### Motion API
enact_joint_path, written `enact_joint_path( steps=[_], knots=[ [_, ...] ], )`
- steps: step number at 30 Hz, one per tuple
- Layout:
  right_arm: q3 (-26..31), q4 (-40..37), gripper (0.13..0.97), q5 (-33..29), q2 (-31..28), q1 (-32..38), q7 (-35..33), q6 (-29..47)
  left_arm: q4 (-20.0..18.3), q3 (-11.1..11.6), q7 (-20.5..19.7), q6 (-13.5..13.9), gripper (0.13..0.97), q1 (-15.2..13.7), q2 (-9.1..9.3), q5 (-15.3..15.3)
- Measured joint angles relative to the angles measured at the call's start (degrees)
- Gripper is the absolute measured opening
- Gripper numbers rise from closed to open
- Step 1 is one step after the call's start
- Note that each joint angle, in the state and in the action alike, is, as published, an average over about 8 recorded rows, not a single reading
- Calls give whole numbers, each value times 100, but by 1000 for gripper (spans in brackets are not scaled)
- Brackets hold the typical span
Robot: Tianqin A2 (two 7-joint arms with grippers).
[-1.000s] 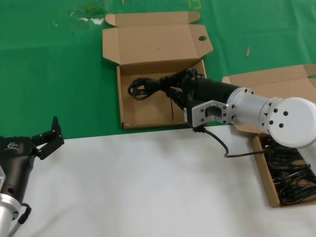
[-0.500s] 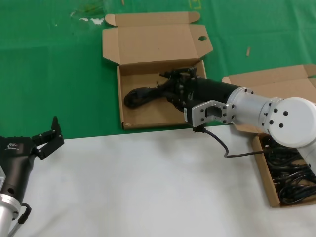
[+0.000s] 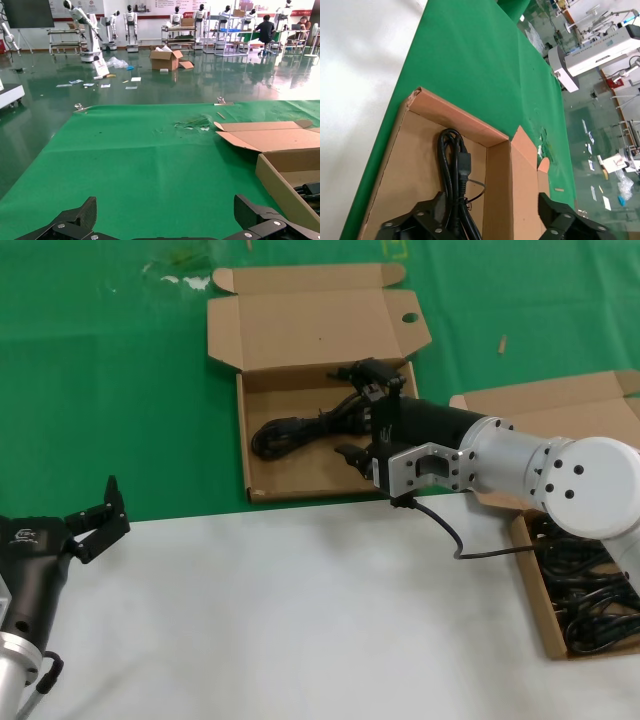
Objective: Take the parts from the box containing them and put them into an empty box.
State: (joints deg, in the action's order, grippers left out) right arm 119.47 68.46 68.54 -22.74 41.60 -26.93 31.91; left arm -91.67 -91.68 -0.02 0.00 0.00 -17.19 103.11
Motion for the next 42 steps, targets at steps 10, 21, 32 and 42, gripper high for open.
enact_joint_path(
  steps=[10, 21, 32, 42],
  knots=[
    [0, 0, 749, 0, 0, 0, 0, 0, 0, 0, 0, 0, 966, 0, 0, 0],
    [0, 0, 872, 0, 0, 0, 0, 0, 0, 0, 0, 0, 966, 0, 0, 0],
    [-169, 141, 953, 209, 34, -254, 162, -193, 0, 0, 0, 0, 966, 0, 0, 0],
    [-518, 433, 966, 644, 103, -775, 501, -595, 0, 0, 0, 0, 966, 0, 0, 1]
  ],
)
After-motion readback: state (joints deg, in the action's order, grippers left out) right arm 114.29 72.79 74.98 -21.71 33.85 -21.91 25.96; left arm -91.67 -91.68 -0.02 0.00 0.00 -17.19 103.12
